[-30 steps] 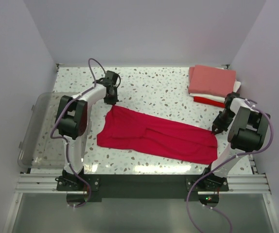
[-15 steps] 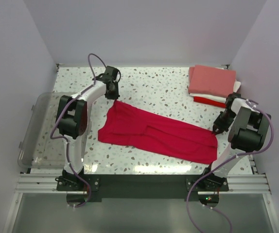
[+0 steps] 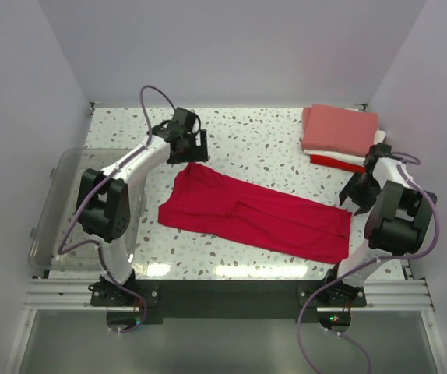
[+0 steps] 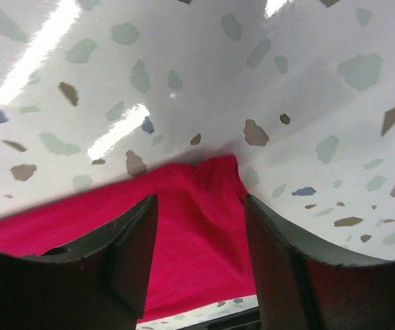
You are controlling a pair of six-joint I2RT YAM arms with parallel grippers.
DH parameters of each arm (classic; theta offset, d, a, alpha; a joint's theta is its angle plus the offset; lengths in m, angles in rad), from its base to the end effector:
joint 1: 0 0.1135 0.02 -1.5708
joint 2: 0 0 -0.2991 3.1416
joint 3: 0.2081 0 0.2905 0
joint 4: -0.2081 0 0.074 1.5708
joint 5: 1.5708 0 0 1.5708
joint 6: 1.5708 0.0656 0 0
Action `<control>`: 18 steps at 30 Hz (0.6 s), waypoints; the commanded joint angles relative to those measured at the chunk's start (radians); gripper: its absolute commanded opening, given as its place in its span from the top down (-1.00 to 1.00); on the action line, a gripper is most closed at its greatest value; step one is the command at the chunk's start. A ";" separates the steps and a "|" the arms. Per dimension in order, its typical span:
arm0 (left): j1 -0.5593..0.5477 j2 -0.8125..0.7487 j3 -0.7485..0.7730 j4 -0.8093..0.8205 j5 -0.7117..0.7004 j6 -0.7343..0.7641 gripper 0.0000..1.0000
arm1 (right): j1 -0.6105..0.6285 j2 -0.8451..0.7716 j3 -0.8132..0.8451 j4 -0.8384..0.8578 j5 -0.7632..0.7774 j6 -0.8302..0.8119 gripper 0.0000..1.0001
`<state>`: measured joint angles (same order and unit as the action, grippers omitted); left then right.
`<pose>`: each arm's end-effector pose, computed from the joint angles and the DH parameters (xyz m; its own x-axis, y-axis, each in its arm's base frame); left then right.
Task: Fold and stack the t-shirts
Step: Fold the tshirt
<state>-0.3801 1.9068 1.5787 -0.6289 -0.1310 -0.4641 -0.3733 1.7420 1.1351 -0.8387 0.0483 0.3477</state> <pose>0.4555 -0.1728 0.2474 -0.8122 -0.1534 -0.5628 -0.0733 0.9840 -0.1623 0.3304 -0.1328 0.1570 -0.7425 0.6563 -0.1337 0.6625 0.7490 -0.0025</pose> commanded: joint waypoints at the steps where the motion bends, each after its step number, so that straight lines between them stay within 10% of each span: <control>1: -0.095 -0.118 -0.148 -0.045 0.080 -0.108 -0.82 | 0.036 -0.137 0.032 0.016 0.059 -0.006 -0.15; 18: -0.118 -0.049 -0.356 0.097 0.188 -0.174 -0.89 | 0.310 -0.084 -0.006 0.107 -0.082 0.013 -0.21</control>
<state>-0.5045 1.8103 1.1679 -0.5800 0.0654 -0.6514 -0.0643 1.6325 1.1568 -0.7589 0.0280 0.3504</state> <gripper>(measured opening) 0.936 0.604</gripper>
